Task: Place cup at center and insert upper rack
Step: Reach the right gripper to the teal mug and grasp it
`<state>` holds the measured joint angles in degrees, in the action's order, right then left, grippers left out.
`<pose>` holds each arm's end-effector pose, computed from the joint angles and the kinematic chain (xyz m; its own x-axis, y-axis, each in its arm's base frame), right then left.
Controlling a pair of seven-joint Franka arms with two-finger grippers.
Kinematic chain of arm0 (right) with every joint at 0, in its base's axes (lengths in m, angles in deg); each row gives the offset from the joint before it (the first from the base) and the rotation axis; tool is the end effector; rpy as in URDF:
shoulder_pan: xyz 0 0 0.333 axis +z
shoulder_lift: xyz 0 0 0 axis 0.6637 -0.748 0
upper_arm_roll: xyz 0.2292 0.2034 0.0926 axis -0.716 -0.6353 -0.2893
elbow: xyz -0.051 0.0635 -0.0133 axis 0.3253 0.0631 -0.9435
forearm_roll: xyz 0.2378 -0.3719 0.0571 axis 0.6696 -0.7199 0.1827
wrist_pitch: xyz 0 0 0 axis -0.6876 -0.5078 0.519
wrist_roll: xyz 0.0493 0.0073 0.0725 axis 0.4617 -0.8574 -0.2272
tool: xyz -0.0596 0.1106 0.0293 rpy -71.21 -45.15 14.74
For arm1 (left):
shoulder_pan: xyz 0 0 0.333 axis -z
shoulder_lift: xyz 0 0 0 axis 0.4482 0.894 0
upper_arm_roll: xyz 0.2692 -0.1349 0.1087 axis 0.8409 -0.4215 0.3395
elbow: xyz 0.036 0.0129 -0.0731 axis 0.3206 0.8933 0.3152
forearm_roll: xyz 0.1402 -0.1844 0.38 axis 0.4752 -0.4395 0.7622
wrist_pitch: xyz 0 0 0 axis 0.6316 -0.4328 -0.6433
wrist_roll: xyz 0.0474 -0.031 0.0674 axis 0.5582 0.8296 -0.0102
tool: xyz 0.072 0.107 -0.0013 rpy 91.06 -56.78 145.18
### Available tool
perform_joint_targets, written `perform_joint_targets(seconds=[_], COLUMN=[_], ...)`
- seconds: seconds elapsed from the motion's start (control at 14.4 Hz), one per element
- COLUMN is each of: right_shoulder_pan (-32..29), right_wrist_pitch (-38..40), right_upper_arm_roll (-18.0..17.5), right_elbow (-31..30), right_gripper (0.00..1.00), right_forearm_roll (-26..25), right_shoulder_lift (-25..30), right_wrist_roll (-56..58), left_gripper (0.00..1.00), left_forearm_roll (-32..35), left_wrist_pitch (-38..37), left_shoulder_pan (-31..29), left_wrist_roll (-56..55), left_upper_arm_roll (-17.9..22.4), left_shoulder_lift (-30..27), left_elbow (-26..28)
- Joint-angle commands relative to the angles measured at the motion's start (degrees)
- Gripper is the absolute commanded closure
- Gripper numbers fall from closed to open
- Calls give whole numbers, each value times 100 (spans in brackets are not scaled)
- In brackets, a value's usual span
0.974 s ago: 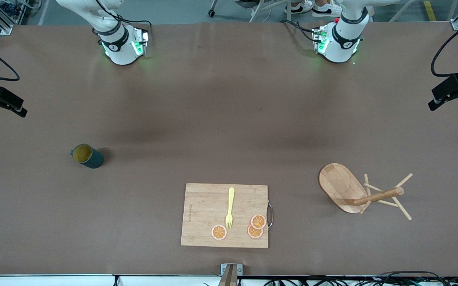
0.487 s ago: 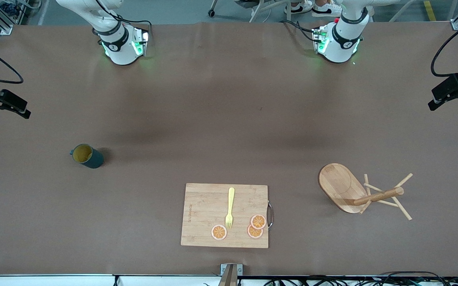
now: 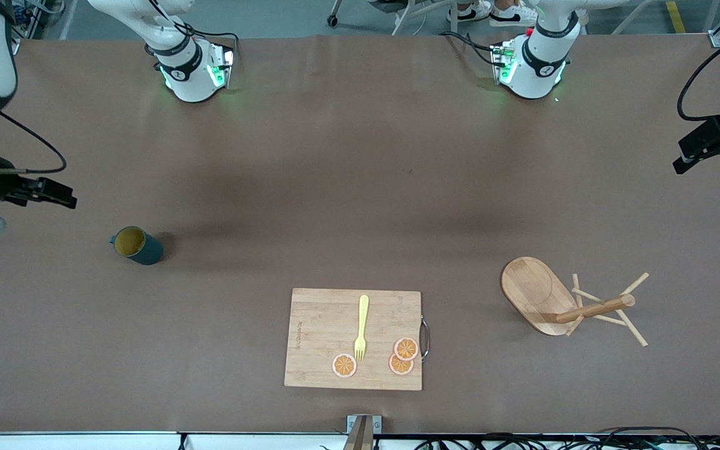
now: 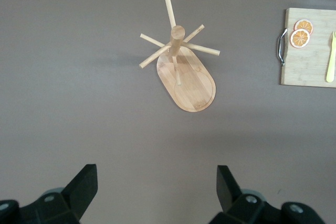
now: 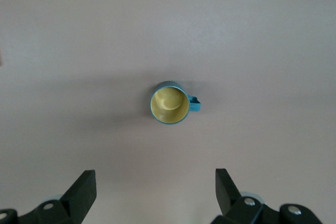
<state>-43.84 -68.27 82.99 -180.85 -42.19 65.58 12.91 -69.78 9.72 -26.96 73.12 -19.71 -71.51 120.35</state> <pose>0.6388 -0.0549 0.4850 0.9916 -0.0536 -0.1173 -0.0529 -0.9986 0.0091 0.6096 -0.0033 0.6468 0.9924 0.0086 0.1226 0.0032 -0.9990 0.0445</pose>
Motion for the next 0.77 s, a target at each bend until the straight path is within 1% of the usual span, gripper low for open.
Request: perform_joint_targets(seconds=[0.0, 0.28, 0.49, 0.7], right_shoulder_pan=[-55, -2, 85, 139], right_wrist_pitch=[49, 49, 31, -328], right_upper_arm_roll=[-24, -33, -42, -42], right_elbow=[276, 619, 611, 506], right_gripper=[0, 0, 0, 0], right_forearm_roll=[38, 56, 56, 56], right_shoulder_lift=[-548, -1313, -1559, -1876], right_wrist_roll=[238, 221, 238, 238], left_gripper=[0, 0, 0, 0], left_forearm_roll=[-53, -53, -53, -53], left_wrist_pitch=[-14, -14, -14, -6], left_shoulder_pan=[-28, -20, -20, -20], left_wrist_roll=[22, 22, 22, 22], left_upper_arm_roll=[-13, -13, -13, -13], left_shoulder_lift=[-40, -40, -40, -40], left_elbow=[2, 2, 2, 2])
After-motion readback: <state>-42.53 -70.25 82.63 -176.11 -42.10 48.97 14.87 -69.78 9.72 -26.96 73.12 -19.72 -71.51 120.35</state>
